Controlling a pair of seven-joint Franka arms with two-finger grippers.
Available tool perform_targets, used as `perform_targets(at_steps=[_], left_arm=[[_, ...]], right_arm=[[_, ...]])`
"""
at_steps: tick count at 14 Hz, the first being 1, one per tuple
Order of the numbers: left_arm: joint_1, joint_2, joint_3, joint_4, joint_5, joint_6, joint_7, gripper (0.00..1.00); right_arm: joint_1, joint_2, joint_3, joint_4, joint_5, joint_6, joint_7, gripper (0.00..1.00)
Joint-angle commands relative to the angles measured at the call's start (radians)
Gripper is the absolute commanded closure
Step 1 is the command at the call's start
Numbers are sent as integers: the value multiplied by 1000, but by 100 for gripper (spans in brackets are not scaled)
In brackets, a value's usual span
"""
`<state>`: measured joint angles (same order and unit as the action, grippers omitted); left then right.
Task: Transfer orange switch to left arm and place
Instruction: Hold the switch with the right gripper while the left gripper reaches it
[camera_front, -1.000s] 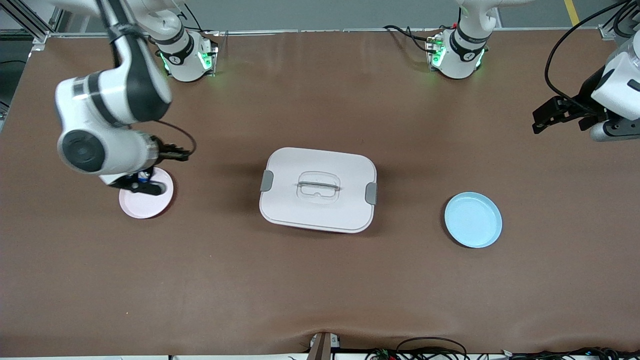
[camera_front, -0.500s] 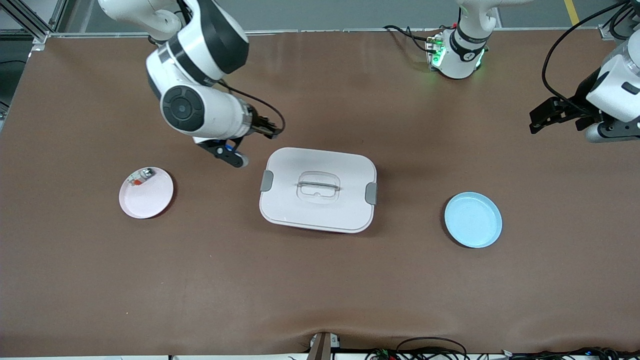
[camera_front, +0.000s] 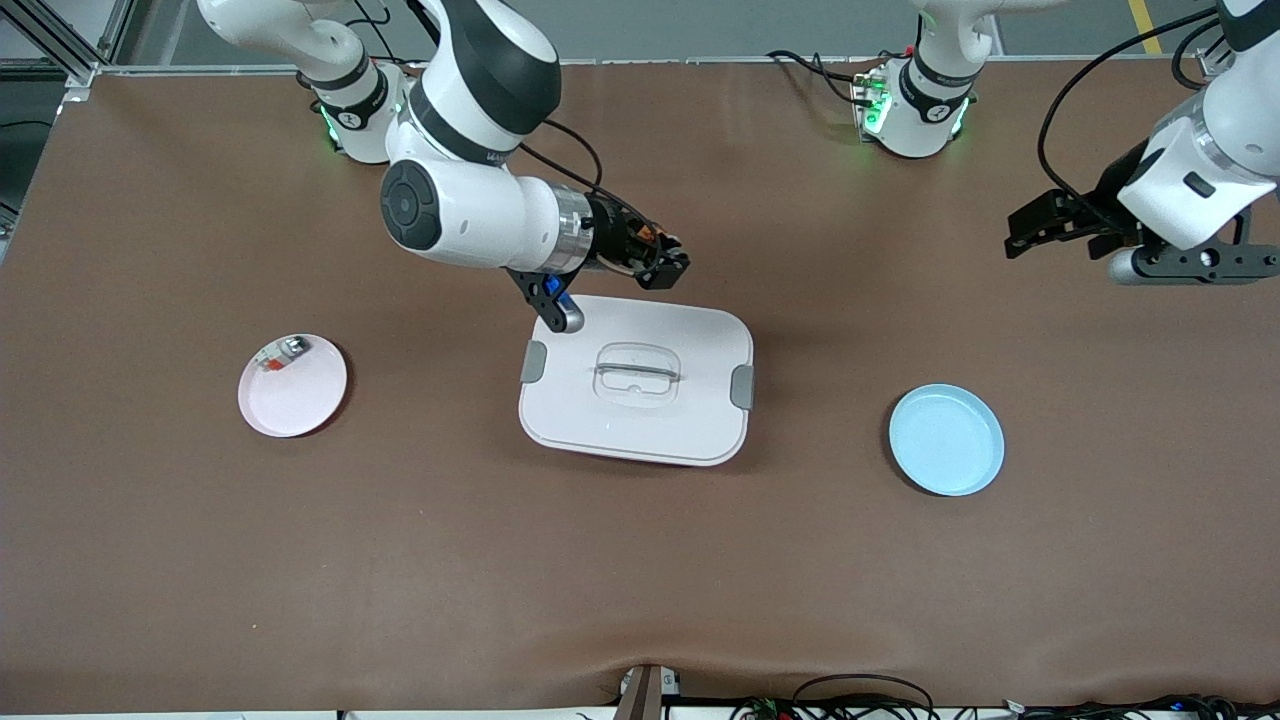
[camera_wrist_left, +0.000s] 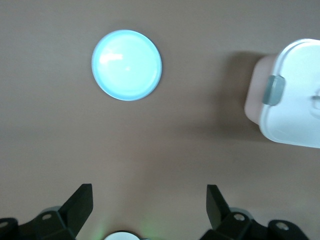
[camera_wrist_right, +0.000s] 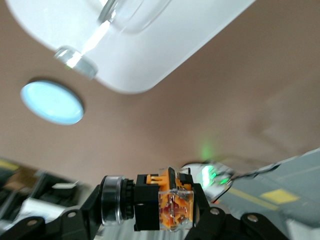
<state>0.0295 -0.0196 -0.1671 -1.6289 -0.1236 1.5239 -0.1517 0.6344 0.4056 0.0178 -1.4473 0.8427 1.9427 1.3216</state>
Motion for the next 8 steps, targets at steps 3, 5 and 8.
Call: perform_targets(at_steps=[3,5,8], left_arm=[[7,-66,-20,-123,-178,109,23,0],[7,-97,-46,-169,-247,177,23,0],[4,-111,-75,-213,-326,269,24,0]], right_arm=[[34,48,-13,57,244,160,31,84],[69,59,-13,57,355,279,31,84],[128,76,-13,57,450,454,33,84]])
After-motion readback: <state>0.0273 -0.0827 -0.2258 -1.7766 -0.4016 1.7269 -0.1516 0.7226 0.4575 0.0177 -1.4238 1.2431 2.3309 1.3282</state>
